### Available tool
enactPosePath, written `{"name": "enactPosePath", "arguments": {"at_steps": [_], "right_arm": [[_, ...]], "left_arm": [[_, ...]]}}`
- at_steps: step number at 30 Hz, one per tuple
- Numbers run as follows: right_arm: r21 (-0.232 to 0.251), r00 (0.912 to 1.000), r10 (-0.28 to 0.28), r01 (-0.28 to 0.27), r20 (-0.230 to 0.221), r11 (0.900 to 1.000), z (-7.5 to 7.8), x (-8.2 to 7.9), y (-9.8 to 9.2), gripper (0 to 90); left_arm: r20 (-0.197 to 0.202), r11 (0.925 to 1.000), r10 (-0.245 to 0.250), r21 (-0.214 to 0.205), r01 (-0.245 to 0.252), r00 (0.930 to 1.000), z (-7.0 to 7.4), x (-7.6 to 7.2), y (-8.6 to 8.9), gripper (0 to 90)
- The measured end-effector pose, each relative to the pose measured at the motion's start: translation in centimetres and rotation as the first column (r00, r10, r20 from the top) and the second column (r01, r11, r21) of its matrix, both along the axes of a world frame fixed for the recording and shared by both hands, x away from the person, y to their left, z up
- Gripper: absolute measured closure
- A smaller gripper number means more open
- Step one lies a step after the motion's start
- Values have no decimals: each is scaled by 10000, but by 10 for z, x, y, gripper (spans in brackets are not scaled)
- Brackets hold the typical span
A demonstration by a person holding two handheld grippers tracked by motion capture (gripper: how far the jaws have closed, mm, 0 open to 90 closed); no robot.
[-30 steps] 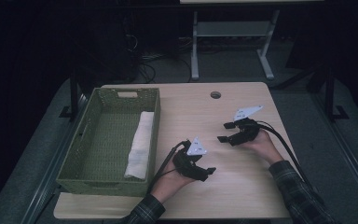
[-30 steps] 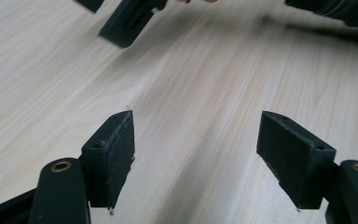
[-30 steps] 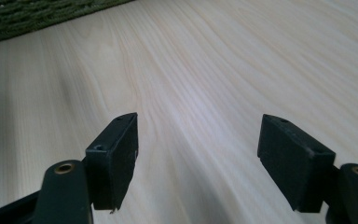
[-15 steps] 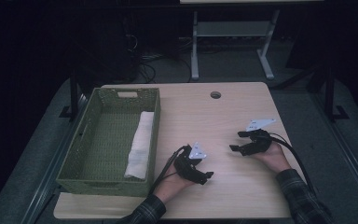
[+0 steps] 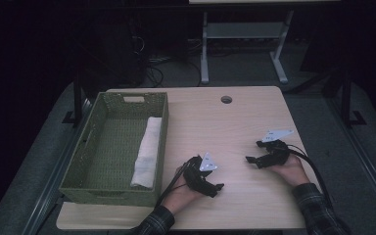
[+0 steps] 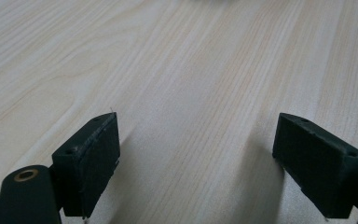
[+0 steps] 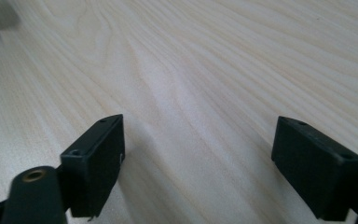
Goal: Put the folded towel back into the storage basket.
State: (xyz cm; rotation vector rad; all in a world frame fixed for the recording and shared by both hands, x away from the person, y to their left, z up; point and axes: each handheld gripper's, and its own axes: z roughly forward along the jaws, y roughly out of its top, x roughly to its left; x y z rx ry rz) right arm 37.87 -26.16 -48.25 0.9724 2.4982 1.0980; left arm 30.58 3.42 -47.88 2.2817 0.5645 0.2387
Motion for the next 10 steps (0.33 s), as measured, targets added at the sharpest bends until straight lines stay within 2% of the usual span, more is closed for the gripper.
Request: {"name": "enactPosePath", "arguments": {"at_steps": [10], "right_arm": [[-54, 10000, -52, 52, 0, 10000, 0, 2, -1, 134]], "left_arm": [[-15, 10000, 68, -7, -68, 10000, 0, 0, 0, 134]]}}
